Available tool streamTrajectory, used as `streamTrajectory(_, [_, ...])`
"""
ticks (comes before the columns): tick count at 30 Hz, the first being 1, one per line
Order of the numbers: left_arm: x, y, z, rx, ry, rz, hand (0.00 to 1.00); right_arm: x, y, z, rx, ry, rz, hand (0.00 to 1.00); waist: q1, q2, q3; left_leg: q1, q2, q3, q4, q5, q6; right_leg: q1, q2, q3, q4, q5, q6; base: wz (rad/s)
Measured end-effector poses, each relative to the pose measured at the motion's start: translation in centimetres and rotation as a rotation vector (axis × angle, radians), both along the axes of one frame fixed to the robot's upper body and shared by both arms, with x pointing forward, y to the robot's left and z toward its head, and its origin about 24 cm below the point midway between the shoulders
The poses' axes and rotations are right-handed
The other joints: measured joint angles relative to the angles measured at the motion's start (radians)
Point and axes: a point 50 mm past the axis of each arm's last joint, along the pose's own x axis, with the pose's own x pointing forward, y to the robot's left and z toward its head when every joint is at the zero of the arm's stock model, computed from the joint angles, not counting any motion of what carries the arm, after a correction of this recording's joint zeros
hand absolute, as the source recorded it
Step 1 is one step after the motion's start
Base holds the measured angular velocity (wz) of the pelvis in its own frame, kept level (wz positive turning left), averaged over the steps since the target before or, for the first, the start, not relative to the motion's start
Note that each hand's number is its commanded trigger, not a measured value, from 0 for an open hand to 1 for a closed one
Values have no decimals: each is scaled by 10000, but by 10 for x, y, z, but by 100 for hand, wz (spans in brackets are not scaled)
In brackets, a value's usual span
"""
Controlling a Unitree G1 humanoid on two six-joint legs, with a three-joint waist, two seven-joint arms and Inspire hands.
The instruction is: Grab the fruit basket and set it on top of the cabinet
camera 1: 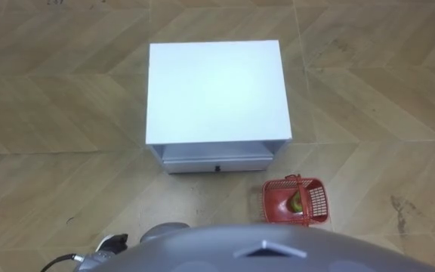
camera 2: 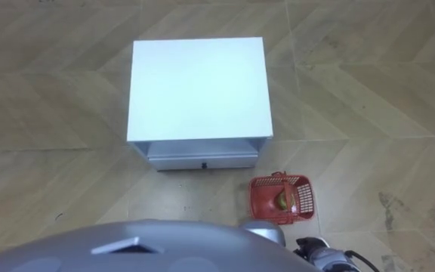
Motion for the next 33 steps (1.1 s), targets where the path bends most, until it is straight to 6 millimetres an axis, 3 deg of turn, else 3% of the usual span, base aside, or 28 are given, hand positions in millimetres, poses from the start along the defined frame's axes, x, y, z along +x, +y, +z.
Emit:
streamTrajectory(24, [-2,0,0,157,-61,-24,0,5,-2,1,-459,-215,-157,0,38,-104,-44,-103,8,-5,279,-103,33,-77,-33,22,238,-48,16,0])
streamTrajectory(28, [7,0,1,76,-480,-62,0,20,-7,3,-1005,-1027,-733,0,28,-56,-28,-1127,16,6,1562,-568,163,-981,-214,-166,1385,-464,61,5])
streamTrajectory(30, [16,0,1,51,-688,-120,0,33,-11,5,-1331,-1501,-795,0,72,22,8,-1896,54,45,2395,-712,284,-1720,-281,-160,2022,-471,64,5])
streamTrajectory(31, [22,3,1,60,-876,-91,0,45,-14,8,-1552,-1962,-851,0,72,5,24,-2421,42,185,2763,-705,331,-2300,-354,7,2343,-467,62,-24])
streamTrajectory(33, [25,12,4,204,-1248,485,0,72,-17,14,-1744,-3175,-1520,0,190,66,-40,-3179,222,510,2942,-787,558,-2940,-361,164,2361,-412,165,-28])
